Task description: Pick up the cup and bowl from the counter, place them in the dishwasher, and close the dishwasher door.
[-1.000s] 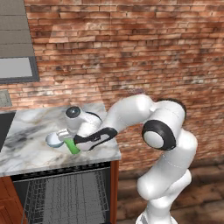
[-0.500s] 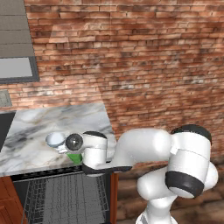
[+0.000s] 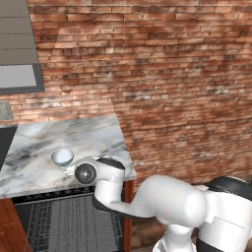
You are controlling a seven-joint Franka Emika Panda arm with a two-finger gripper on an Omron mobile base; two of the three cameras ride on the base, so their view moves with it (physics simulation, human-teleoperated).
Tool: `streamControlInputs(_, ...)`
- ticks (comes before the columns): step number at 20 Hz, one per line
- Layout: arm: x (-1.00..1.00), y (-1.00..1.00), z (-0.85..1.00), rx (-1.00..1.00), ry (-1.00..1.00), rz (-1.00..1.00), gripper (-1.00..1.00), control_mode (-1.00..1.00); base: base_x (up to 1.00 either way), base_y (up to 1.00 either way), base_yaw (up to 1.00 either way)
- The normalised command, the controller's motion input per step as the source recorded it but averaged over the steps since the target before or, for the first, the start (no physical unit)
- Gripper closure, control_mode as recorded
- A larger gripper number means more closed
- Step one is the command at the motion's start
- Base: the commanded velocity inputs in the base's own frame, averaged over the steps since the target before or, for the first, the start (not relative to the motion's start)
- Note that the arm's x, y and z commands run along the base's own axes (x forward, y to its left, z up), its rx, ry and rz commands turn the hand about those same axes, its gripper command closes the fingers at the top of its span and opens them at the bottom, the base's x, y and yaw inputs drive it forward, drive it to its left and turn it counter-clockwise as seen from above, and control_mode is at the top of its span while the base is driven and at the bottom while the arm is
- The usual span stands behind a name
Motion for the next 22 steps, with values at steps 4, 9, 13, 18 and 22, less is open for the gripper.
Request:
streamControlInputs(4, -0.32, 0.00, 0.00, 0.00, -0.07, 0.00, 1.00, -1.00, 0.00, 0.00, 0.00)
streamControlInputs(9, -0.29, 0.00, 0.00, 0.00, -0.06, 0.00, 1.00, -1.00, 0.00, 0.00, 0.00)
streamControlInputs(13, -0.20, 0.00, 0.00, 0.00, -0.04, 0.00, 1.00, -1.00, 0.00, 0.00, 0.00)
streamControlInputs(18, -0.24, 0.00, 0.00, 0.04, -0.04, 0.00, 1.00, -1.00, 0.00, 0.00, 0.00)
streamControlInputs(22, -0.17, 0.00, -0.02, 0.13, -0.01, 0.00, 1.00, -1.00, 0.00, 0.00, 0.00)
